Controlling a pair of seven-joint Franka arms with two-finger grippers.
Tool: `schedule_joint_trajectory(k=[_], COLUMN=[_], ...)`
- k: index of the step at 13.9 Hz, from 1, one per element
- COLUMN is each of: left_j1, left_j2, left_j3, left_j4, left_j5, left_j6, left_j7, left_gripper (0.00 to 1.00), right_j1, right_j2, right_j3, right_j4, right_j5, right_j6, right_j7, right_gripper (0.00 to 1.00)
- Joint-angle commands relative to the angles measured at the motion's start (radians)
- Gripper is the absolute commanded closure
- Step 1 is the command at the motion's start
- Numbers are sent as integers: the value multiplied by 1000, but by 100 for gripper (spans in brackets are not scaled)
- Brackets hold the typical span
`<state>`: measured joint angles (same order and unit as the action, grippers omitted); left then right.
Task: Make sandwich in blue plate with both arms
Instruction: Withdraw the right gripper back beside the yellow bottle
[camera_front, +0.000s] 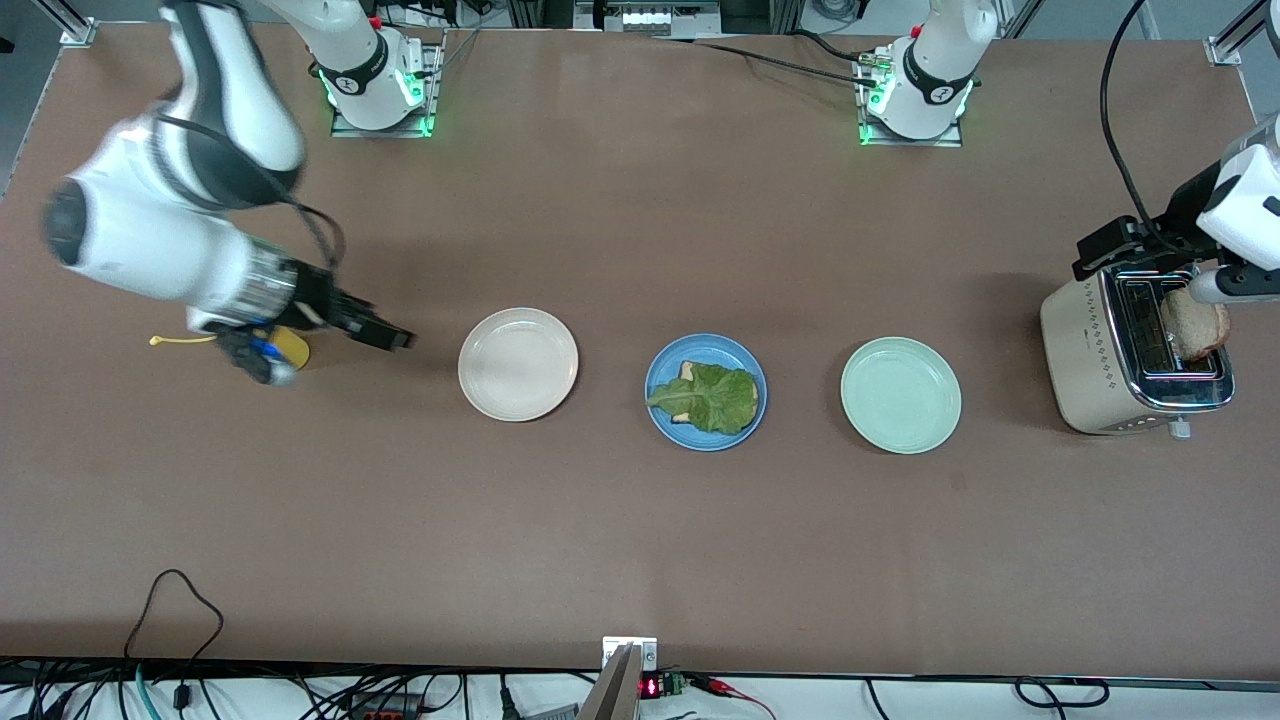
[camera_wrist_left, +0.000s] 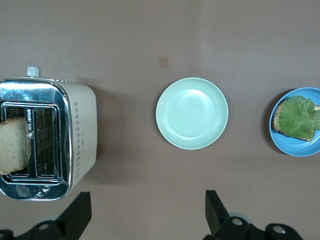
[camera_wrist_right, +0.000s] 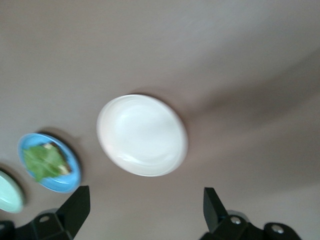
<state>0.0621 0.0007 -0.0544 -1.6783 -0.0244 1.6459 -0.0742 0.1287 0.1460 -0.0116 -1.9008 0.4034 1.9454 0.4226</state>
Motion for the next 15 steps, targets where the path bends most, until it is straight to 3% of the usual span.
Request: schedule_joint_trajectory(k=[1,5,10,15], left_j1=[18,19,18,22], left_j2=[-21,-21,-18,-19], left_j3=[-19,-18,-18,-18], left_j4=[-1,-3,8,5], left_j5=[3,1,1,1], left_j6=[-20,-12,5,5], left_j7=[10,10,10,10], left_gripper=[0,0,0,0], right_j1=[-107,-228,-389,-468], right_j2=[-78,-112,-109,-89], right_j3=[21,21,21,22], right_j4=[-50,-86,-87,-127], right_j5=[-96,-225,-235,-233], right_j6=[-97,-108,-102,-13], right_j7=[-209,-548,-997,-1431], right_gripper=[0,0,0,0])
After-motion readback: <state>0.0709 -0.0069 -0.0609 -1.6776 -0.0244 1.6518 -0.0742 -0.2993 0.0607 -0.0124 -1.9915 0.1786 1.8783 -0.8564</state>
